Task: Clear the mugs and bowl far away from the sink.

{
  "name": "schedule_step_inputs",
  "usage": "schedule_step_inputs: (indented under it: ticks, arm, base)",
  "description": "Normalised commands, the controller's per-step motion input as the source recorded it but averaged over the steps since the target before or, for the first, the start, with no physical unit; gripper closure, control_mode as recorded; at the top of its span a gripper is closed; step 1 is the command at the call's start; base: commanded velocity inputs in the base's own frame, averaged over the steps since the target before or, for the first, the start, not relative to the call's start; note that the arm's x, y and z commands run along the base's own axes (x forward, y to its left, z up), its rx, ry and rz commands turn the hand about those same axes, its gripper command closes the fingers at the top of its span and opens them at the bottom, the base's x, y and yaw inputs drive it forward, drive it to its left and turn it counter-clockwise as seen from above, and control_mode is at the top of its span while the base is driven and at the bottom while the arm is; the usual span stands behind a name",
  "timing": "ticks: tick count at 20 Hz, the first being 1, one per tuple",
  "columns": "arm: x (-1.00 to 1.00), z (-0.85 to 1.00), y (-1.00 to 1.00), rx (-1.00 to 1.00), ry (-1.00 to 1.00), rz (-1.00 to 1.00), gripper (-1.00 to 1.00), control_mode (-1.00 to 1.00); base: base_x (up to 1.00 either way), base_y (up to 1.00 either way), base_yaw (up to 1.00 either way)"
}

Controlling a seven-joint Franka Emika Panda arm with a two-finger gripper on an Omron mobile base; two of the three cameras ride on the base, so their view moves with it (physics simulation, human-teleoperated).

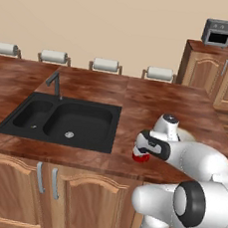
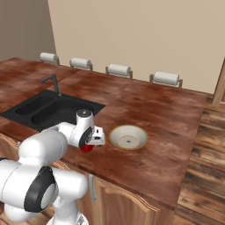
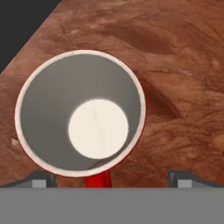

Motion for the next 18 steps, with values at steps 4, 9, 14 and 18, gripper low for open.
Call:
schedule_step_inputs:
  ticks: [4, 9, 14, 18]
  arm:
    - [-0.03, -0.15, 0.04, 0.0, 0.0, 0.0, 1.0, -1.0]
    - [0.0, -0.19, 0.0, 0.0, 0.0, 0.0, 1.0, -1.0]
    - [0.0, -0.14, 0.0, 0.0, 0.0, 0.0, 1.0, -1.0]
    - [0.05, -0.07, 0.16, 0.0, 0.0, 0.0, 1.0, -1.0]
  base:
    - [0.0, 0.0, 0.0]
    - [0.0, 0.0, 0.0]
    - [0.0, 0.0, 0.0]
    - [0.0, 0.0, 0.0]
